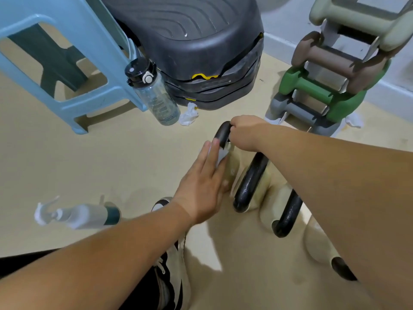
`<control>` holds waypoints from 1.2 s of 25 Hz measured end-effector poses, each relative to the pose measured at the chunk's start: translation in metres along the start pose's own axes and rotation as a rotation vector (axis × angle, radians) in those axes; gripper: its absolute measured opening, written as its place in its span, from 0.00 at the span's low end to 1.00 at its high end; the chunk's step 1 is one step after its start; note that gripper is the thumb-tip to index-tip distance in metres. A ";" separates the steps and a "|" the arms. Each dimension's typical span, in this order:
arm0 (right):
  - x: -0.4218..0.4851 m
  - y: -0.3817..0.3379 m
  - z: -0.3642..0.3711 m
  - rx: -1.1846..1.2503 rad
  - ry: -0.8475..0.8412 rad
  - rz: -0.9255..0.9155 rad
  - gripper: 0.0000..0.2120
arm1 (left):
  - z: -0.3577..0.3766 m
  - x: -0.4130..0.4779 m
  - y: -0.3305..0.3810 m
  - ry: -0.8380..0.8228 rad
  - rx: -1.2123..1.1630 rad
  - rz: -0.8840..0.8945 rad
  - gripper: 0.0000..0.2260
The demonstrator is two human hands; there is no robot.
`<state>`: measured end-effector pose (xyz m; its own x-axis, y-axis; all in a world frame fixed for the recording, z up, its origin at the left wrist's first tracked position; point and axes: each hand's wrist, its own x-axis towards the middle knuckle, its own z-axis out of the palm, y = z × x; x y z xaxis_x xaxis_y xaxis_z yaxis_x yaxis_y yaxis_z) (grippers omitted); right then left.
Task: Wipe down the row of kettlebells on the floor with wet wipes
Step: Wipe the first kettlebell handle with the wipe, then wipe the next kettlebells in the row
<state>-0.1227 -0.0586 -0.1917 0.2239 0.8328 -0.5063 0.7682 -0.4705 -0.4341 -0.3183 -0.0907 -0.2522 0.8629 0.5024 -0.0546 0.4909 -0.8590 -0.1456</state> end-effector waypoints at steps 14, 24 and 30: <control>-0.043 -0.026 0.017 0.129 0.195 -0.045 0.23 | 0.005 -0.024 0.032 0.089 -0.580 -0.358 0.11; -0.099 0.015 0.037 -0.078 0.315 0.014 0.18 | -0.008 0.040 -0.001 -0.051 -0.692 -0.495 0.29; -0.104 0.041 0.054 0.147 0.449 0.068 0.07 | -0.007 0.018 0.019 0.009 -0.646 -0.541 0.30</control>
<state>-0.1466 -0.1800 -0.1973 0.5325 0.8273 -0.1786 0.6575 -0.5373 -0.5283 -0.2924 -0.0981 -0.2487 0.4886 0.8624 -0.1321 0.8068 -0.3889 0.4448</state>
